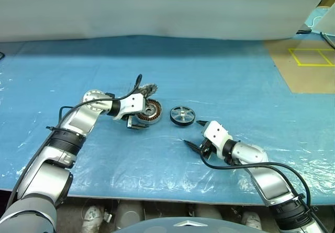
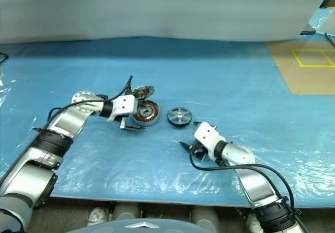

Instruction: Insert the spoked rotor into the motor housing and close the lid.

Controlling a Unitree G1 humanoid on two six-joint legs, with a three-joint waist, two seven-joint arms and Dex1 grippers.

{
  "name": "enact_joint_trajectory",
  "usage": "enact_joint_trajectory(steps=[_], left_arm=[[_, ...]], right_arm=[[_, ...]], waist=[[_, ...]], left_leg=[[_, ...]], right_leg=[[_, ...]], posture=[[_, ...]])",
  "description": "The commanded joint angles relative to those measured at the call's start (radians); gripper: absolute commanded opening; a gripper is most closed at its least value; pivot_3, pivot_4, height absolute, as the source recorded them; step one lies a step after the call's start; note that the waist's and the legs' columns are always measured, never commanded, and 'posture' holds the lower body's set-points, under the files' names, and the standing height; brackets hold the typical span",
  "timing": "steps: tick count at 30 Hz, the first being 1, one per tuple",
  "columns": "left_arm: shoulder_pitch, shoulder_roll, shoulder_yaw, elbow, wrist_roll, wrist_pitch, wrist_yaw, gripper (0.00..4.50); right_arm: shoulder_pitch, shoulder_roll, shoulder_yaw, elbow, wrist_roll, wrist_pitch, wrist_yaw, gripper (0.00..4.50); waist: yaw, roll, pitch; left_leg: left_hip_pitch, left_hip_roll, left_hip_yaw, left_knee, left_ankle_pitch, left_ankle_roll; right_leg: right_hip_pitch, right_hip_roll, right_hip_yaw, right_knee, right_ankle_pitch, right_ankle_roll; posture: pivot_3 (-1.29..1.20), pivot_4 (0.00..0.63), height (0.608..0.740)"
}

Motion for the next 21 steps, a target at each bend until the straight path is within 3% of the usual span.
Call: enact_joint_trajectory(steps=[1, 7, 21], left_arm=[[-0.013, 0.025, -0.001, -0.029, 0.014, -0.006, -0.008, 4.45], [-0.025, 0.005, -0.036, -0.019, 0.087, 0.048, 0.031, 4.45], [-0.024, 0.016, -0.056, -0.075, 0.098, 0.121, -0.011, 4.45]], right_arm=[[0.018, -0.003, 0.008, 0.007, -0.018, 0.012, -0.007, 4.5], [0.018, -0.001, 0.008, 0.006, -0.017, 0.015, -0.013, 4.5], [0.031, 0.003, 0.006, -0.001, -0.017, 0.022, -0.025, 4.5]], waist=[[0.0, 0.0, 0.0], [0.0, 0.0, 0.0], [0.0, 0.0, 0.0]], left_leg=[[0.0, 0.0, 0.0, 0.0, 0.0, 0.0], [0.0, 0.0, 0.0, 0.0, 0.0, 0.0], [0.001, 0.0, 0.0, 0.0, 0.0, 0.0]], right_leg=[[0.0, 0.0, 0.0, 0.0, 0.0, 0.0], [0.0, 0.0, 0.0, 0.0, 0.0, 0.0], [0.001, 0.0, 0.0, 0.0, 0.0, 0.0]], posture=[[0.0, 0.15, 0.74], [0.0, 0.15, 0.74], [0.0, 0.15, 0.74]])
